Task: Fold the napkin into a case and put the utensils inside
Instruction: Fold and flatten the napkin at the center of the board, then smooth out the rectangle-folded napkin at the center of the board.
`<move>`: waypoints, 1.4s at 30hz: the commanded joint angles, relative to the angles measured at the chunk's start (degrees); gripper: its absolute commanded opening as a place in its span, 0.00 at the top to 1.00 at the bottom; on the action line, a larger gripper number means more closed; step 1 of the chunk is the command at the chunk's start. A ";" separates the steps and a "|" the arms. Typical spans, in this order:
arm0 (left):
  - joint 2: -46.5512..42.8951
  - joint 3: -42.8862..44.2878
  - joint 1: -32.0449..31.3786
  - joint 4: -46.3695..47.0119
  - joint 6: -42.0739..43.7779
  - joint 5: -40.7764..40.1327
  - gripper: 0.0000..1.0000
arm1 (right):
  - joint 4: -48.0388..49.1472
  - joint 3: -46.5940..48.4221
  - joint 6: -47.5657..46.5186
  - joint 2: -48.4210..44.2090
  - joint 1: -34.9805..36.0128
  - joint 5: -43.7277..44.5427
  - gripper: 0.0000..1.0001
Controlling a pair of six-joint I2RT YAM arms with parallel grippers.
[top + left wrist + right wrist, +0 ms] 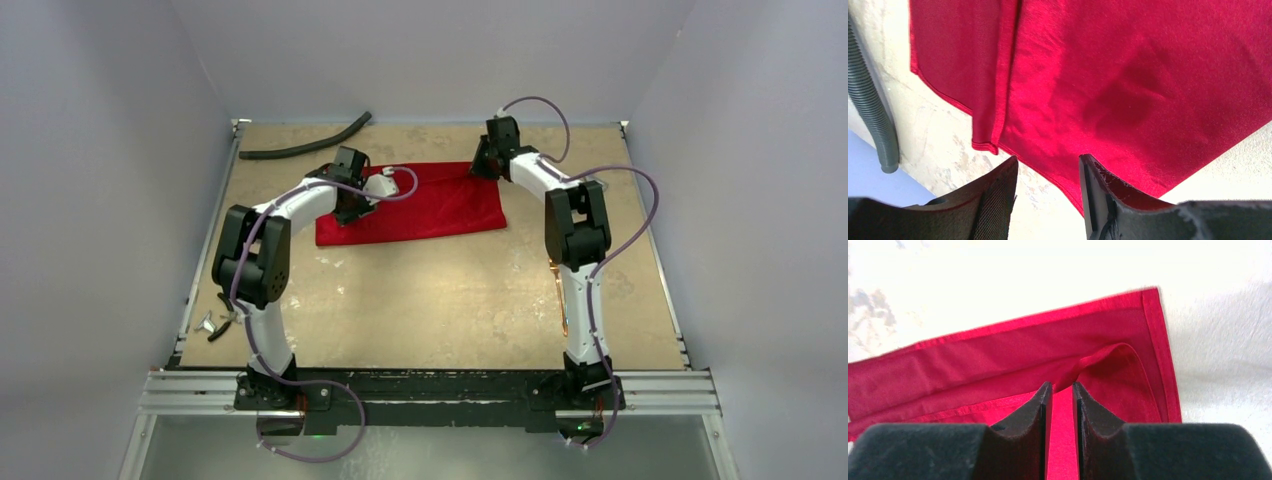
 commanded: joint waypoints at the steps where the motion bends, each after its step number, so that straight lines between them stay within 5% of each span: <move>1: -1.65 -2.60 -0.06 1.02 2.57 -0.60 0.53 | 0.68 5.86 -0.25 -0.08 -0.75 -1.28 0.75; 13: -4.83 -6.58 -0.60 4.13 5.41 -2.47 0.55 | -0.55 16.66 1.10 7.62 -1.36 -0.53 0.73; 25: 1.49 15.77 7.12 -6.25 -3.71 1.88 0.55 | 1.28 6.82 -2.74 -1.06 -5.54 1.90 0.51; 42: 10.56 23.76 15.95 -10.51 -11.95 7.65 0.60 | 2.99 7.59 -5.19 2.87 -5.69 -1.26 0.57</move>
